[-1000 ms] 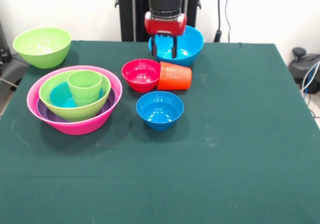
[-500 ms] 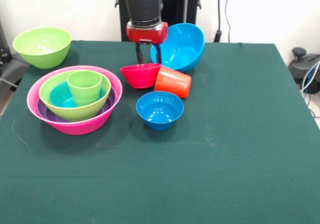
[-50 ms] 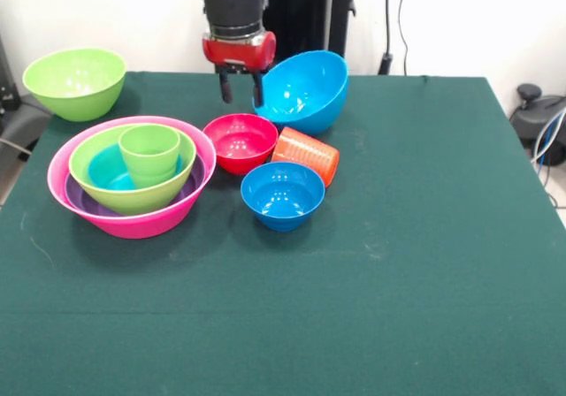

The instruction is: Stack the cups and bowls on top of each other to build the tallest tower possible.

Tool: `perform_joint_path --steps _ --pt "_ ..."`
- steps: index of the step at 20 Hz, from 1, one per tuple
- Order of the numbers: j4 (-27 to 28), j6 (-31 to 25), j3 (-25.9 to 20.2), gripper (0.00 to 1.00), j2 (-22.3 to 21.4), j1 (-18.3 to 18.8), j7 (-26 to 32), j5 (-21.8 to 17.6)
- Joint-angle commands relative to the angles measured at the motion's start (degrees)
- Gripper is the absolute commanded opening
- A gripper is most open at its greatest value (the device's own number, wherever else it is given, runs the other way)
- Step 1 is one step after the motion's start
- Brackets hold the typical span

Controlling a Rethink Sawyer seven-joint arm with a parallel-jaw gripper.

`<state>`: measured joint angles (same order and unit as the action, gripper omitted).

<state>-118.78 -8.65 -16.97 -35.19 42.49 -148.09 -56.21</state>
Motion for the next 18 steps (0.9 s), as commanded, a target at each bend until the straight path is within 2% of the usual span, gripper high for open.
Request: perform_joint_path --steps 1,7,11,13,14,16,18 --pt "-3.3 -7.4 -0.6 1.0 -4.4 0.6 7.0 0.8" --pt "-4.2 -5.7 0.2 1.0 -4.6 -0.7 4.9 0.0" --pt "-7.7 -7.1 0.5 1.0 -8.3 -0.6 3.4 3.5" --pt "-8.6 -6.1 2.6 1.0 -8.7 -1.4 -0.5 5.8" --pt "-8.4 -4.7 4.1 1.0 -7.7 -2.0 -3.3 6.7" --pt "-8.1 -3.7 5.1 1.0 -6.8 -2.3 -4.1 7.2" --pt "-5.5 3.4 11.3 1.0 -2.2 -5.7 -11.1 9.3"
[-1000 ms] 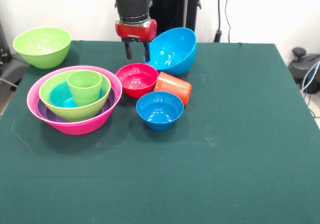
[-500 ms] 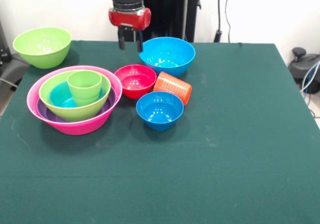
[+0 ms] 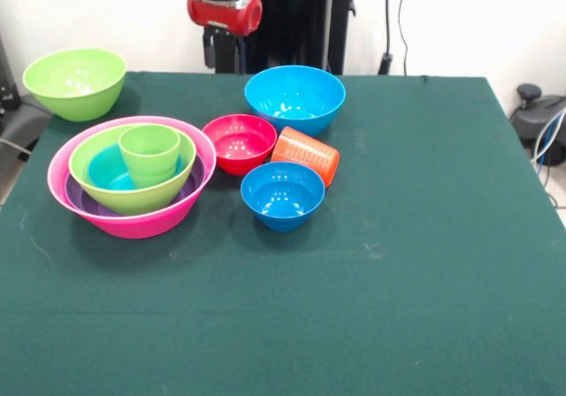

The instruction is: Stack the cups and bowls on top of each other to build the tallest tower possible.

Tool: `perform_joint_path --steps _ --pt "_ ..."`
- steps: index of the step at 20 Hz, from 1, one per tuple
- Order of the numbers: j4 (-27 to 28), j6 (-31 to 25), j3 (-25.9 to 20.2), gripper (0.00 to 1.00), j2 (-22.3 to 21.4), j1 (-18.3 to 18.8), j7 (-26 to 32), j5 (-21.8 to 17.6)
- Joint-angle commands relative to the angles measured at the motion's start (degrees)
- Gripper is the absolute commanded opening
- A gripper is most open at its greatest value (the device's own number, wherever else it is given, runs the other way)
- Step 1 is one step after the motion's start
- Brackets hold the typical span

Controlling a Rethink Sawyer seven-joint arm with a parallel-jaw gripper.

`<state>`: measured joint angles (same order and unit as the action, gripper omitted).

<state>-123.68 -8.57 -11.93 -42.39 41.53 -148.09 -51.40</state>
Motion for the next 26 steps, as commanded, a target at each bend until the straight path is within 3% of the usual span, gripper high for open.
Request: perform_joint_path --steps 1,4,13,26 --pt "-0.3 4.4 6.8 1.0 5.9 -4.8 -11.1 5.0" --pt "0.4 5.2 7.7 1.0 8.1 -4.2 -11.3 8.8" --pt "3.3 10.1 8.3 1.0 14.7 -3.4 -9.5 15.1" --pt "3.4 8.1 -0.3 1.0 12.2 3.7 -4.4 20.4"
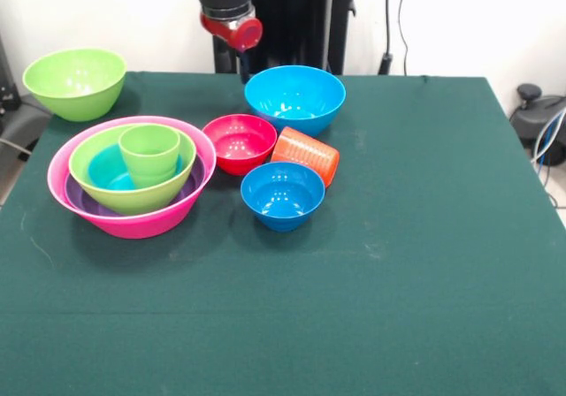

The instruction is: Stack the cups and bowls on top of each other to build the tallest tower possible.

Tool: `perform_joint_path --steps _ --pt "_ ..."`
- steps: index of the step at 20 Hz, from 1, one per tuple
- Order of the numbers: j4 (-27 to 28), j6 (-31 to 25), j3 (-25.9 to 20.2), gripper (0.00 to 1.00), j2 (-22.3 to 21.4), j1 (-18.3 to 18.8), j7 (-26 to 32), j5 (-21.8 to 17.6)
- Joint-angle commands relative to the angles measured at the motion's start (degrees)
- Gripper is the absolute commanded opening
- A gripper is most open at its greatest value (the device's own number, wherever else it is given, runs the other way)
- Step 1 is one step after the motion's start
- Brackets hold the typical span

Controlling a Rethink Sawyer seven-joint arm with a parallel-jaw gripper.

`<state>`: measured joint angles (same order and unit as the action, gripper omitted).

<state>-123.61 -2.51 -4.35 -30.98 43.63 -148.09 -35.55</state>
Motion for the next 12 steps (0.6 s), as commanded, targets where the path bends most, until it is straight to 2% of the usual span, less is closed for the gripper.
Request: perform_joint_path --steps 1,9,12 --pt "3.5 1.7 -8.6 1.0 0.8 2.3 -4.0 4.7" --pt "4.6 1.0 -13.8 1.0 0.1 7.2 -1.0 3.9" --pt "5.5 1.3 -15.4 1.0 1.6 8.5 -0.5 3.2"
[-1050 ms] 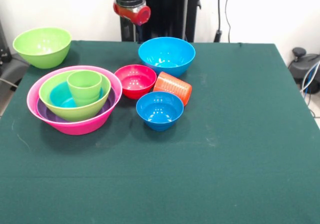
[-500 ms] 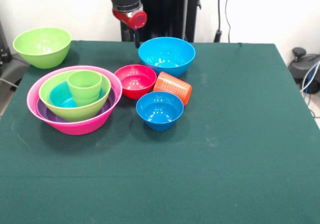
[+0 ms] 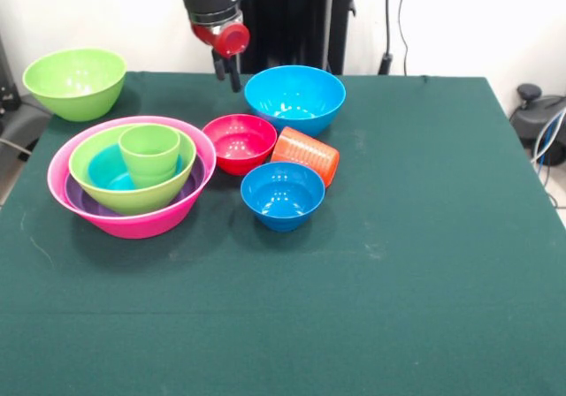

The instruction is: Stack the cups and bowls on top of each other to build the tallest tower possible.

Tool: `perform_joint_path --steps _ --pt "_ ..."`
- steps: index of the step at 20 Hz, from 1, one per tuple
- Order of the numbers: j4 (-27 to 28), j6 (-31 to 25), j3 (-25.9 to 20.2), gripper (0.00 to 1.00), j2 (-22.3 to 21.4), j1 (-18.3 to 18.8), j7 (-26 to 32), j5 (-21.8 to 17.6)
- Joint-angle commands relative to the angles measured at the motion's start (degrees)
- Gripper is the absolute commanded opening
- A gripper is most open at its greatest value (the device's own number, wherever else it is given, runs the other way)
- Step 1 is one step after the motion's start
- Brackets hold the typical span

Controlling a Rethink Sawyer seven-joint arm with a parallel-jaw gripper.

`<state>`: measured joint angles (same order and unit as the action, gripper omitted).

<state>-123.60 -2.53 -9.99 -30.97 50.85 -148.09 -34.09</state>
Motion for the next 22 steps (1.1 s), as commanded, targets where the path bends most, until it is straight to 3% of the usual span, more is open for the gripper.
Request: perform_joint_path --steps 1,22 --pt "5.6 1.4 -9.9 1.0 1.9 1.3 -0.5 1.6" --pt "9.5 8.7 -9.9 1.0 9.1 1.4 -1.1 -1.4"
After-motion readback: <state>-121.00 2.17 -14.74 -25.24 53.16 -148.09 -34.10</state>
